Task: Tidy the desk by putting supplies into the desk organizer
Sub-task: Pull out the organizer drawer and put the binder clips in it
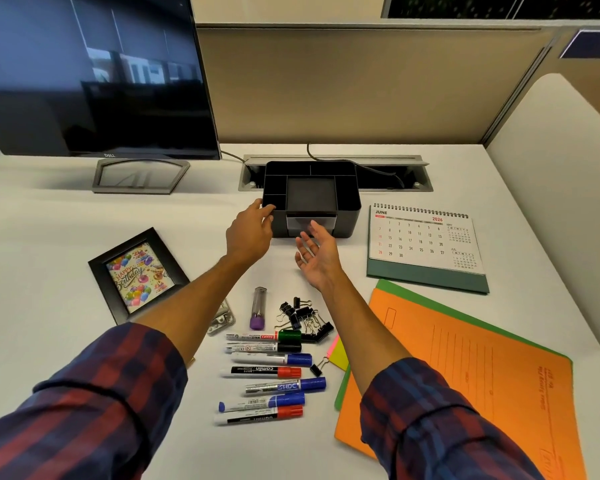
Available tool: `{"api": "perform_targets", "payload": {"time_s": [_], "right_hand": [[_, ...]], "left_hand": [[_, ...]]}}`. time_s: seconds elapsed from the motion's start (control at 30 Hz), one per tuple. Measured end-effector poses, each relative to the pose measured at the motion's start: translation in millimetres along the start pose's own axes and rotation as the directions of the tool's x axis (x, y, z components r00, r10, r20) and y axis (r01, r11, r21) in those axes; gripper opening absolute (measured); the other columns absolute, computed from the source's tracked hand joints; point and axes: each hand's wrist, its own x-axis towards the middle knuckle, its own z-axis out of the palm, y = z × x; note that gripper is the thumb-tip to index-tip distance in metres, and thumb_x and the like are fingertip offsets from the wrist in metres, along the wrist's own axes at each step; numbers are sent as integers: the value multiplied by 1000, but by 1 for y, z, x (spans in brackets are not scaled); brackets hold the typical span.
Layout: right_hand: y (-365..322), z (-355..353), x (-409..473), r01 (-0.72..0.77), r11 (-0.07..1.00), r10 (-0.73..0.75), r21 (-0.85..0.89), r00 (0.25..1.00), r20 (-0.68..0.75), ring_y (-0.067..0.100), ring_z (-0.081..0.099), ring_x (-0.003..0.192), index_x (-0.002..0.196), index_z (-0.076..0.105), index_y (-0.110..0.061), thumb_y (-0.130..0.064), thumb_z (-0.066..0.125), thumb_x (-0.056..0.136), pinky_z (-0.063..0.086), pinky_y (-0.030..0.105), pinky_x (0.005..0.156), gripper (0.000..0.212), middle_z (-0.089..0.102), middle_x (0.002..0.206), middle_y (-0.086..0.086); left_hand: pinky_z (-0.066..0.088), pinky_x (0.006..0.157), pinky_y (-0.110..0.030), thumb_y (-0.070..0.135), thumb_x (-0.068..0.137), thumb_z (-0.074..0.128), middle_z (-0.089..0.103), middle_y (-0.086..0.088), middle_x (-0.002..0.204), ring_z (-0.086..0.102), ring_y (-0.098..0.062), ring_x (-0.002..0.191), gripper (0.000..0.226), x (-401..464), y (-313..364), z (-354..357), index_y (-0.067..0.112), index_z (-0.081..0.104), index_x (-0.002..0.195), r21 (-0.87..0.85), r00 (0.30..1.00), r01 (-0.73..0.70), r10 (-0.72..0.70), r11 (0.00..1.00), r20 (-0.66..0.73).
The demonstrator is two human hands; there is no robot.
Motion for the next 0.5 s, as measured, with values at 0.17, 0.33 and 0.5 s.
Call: {"api": "perform_targets", "payload": {"time_s": [0.17, 0.33, 0.5], "right_hand": [[7, -10, -1, 34, 997, -40, -65, 996, -82, 17, 58, 108, 102, 64, -14, -45, 68, 85, 44, 29, 79, 35, 63, 109, 3], [16, -15, -8, 95, 987, -118, -131, 977, -179, 14, 67, 89, 93, 65, -12, -34, 74, 81, 49, 27, 70, 27, 69, 92, 4], [28, -26, -15, 191, 958, -234, -216, 952, -195, 16, 69, 91, 125, 46, -15, -25, 73, 82, 54, 27, 75, 52, 71, 99, 6]], "left_hand": [[41, 104, -45, 21, 102, 45, 39, -7, 152, 44, -31, 133, 41, -4, -2, 0, 20, 46, 142, 38, 999, -30, 29, 999, 19], [41, 104, -47, 21, 100, 49, 35, -6, 154, 42, -31, 135, 51, -9, -4, 2, 24, 35, 148, 36, 998, -30, 28, 999, 52], [49, 92, -42, 21, 96, 56, 41, -2, 151, 57, -30, 118, 69, -25, -11, 4, 27, 18, 153, -3, 999, -42, 42, 999, 34]]}}
